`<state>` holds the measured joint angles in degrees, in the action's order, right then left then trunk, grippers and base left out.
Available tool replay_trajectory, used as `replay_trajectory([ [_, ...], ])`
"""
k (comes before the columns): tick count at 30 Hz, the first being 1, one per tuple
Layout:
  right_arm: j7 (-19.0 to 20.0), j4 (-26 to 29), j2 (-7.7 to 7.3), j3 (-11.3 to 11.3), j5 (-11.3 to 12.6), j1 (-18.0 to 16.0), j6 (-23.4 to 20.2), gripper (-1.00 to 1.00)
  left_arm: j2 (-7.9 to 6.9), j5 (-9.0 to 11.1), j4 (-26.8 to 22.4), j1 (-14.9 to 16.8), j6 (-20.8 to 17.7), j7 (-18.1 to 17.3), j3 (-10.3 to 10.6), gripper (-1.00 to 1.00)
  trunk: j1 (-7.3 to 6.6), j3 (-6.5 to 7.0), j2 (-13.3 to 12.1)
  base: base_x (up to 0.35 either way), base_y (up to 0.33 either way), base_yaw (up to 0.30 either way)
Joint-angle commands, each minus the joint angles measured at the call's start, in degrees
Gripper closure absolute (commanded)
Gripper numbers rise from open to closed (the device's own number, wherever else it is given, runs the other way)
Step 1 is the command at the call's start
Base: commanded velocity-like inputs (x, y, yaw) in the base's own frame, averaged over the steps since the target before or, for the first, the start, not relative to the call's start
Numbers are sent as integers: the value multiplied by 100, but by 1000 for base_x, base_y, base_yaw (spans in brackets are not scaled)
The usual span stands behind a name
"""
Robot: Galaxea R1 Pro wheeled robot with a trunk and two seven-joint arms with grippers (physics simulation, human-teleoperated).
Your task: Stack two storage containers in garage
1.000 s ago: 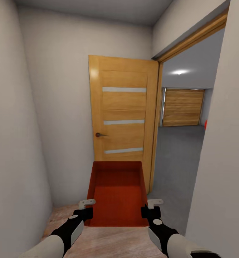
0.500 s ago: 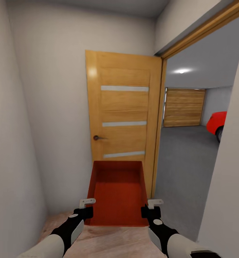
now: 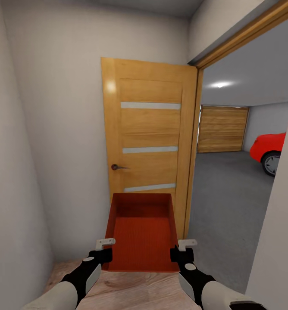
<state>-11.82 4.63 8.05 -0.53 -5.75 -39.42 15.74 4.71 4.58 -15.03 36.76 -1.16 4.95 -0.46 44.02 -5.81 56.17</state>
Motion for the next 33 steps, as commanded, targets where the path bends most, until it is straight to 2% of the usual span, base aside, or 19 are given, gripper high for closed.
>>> replay_trajectory([
  [1, -23, -24, -21, -44, -20, -3, 0, 100, -93, 34, -27, 6, 186, 41, 19, 100, 1, -9, 7, 3, 0, 0],
  [21, -23, -24, -13, -44, -22, -3, 1, 100, -87, 24, -27, 6, 186, 41, 19, 100, 1, -9, 7, 0, 0, -2],
  [33, -40, -24, -6, -52, -13, -2, 0, 100, -84, 9, -27, 6, 186, 41, 19, 100, 1, -9, 7, 0, 0, -239],
])
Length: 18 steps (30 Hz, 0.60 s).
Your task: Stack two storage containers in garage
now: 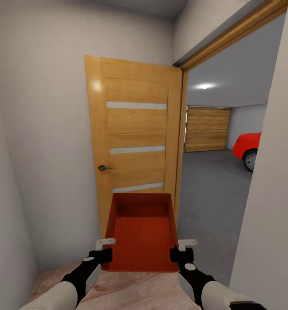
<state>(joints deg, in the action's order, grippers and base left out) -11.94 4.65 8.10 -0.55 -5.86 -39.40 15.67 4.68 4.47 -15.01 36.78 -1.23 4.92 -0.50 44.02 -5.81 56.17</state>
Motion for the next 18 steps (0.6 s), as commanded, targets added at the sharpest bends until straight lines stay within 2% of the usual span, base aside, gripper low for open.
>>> replay_trajectory([
  [1, -28, -25, -10, -51, -3, -5, 6, 100, -81, 19, -30, 5, 193, 44, 23, 100, 1, -9, 7, 0, 0, -281],
  [13, -28, -25, -19, -55, -3, -5, 4, 100, -86, 19, -29, 5, 193, 44, 19, 100, 1, -9, 7, 0, 8, -281],
  [18, -28, -25, -19, -57, -3, -4, 6, 100, -82, 19, -23, 5, 189, 44, 8, 100, 1, -9, 7, 0, 187, -281],
])
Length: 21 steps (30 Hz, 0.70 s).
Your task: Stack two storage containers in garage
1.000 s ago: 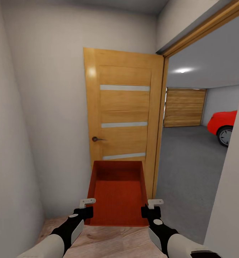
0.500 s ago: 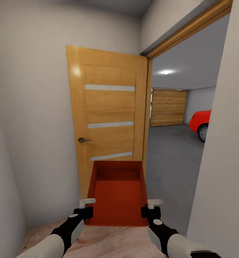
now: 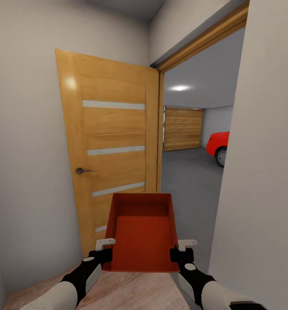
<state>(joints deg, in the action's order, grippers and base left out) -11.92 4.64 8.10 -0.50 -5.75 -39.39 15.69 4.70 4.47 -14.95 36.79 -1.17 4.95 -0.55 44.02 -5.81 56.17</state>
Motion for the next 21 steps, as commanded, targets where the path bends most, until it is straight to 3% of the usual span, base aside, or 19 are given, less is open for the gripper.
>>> replay_trajectory([
  [1, -30, -25, -19, -63, -14, -5, 4, 100, -81, 21, -27, 4, 181, 41, 12, 100, 1, -9, 7, 0, 294, -281],
  [10, -30, -25, -19, -64, -14, -7, 4, 100, -83, 28, -26, 4, 180, 41, 11, 100, 1, -9, 7, 0, 318, -270],
  [21, -30, -25, -19, -63, -14, -5, 4, 100, -83, 28, -25, 4, 188, 41, 11, 100, 1, -9, 7, 0, 319, -68],
])
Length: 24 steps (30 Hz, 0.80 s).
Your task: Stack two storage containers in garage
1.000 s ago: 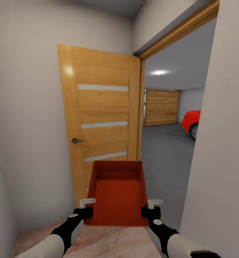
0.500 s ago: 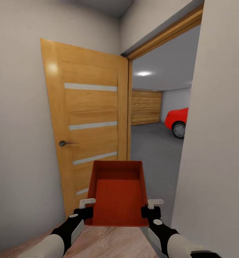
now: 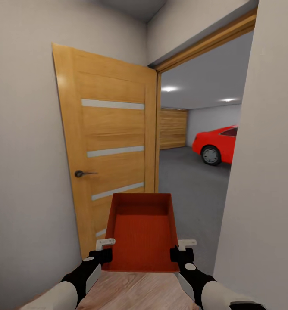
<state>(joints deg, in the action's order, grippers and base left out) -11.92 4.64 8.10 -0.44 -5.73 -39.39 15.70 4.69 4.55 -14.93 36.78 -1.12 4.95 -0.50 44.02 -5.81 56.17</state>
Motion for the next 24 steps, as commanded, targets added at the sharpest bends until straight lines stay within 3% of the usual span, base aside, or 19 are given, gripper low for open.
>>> replay_trajectory([
  [1, -30, -25, -19, -69, -16, -5, 3, 100, -83, 18, -28, 4, 182, 41, 6, 100, 1, -9, 7, 0, 311, -189],
  [6, -30, -25, -19, -70, -6, -7, 3, 100, -83, 11, -36, 4, 182, 41, 12, 100, 1, -9, 7, 0, 194, -220],
  [24, -22, -25, -27, -70, -5, -5, 3, 100, -83, 11, -43, 4, 182, 41, 6, 100, 1, -9, 7, 0, 7, -233],
])
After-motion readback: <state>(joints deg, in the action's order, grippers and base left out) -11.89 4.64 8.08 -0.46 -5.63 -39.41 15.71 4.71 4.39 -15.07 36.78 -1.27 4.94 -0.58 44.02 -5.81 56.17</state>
